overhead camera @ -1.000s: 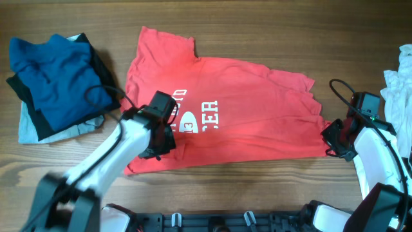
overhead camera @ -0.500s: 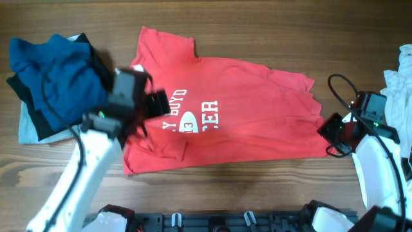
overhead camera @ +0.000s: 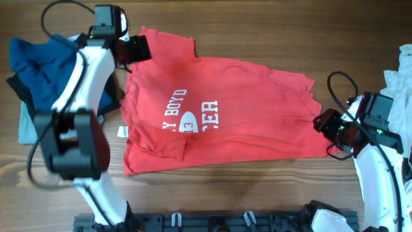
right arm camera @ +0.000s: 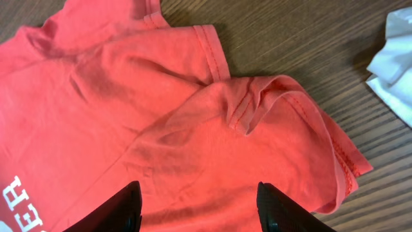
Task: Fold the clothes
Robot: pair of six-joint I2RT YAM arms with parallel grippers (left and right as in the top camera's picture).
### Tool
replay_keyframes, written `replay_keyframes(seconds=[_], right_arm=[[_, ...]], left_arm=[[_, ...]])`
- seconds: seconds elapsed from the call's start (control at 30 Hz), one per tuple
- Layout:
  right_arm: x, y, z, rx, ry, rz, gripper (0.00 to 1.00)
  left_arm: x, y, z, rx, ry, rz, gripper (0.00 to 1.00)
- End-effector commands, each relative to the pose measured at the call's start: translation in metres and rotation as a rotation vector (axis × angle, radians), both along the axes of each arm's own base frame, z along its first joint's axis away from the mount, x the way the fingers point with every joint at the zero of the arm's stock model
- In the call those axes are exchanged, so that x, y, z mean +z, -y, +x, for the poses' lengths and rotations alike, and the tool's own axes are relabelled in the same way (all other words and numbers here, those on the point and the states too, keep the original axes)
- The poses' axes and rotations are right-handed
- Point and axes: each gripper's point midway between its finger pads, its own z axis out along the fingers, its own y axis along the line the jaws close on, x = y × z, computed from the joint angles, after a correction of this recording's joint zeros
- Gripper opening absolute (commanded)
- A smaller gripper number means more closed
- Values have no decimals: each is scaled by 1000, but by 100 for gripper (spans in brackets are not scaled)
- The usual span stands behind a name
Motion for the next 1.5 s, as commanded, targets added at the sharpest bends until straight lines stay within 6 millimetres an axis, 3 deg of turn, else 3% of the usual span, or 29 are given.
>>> replay_keyframes(seconds=[0.0,0.17,0.27,0.47,0.53,0.63,0.7,0.9,1.1,1.27,1.47], right_arm=[[12,0,6,27,40,-5,58],[12,0,7,27,42,-5,58],[12,0,7,26,43,-5,58],[12,0,8,27,46,-7,57],[13,1,9,27,51,-8,57],[14,2,11,27,60,-12,54],[15,2,12,27,68,-15,53],[26,3,31,44,140,-19,57],[33,1,66,110,155,5,63],[6,-7,103,170,124,53,64],[-38,2,128,107,100,70,64]], left_arm=[[-28,-15,19,-1,0,0,86],[-55,-16,28,-2,-3,-6,86],[-65,-4,33,-34,4,-60,85],[-92,14,21,-65,-74,-85,67],[-98,19,15,-72,-100,-86,53],[-102,22,8,-77,-134,-87,17],[-103,22,4,-77,-152,-88,4],[-89,17,-9,-64,-188,-90,4],[-61,15,-13,3,-180,-117,4],[-48,15,-14,123,-181,-171,4],[-48,15,-15,129,-187,-173,4]])
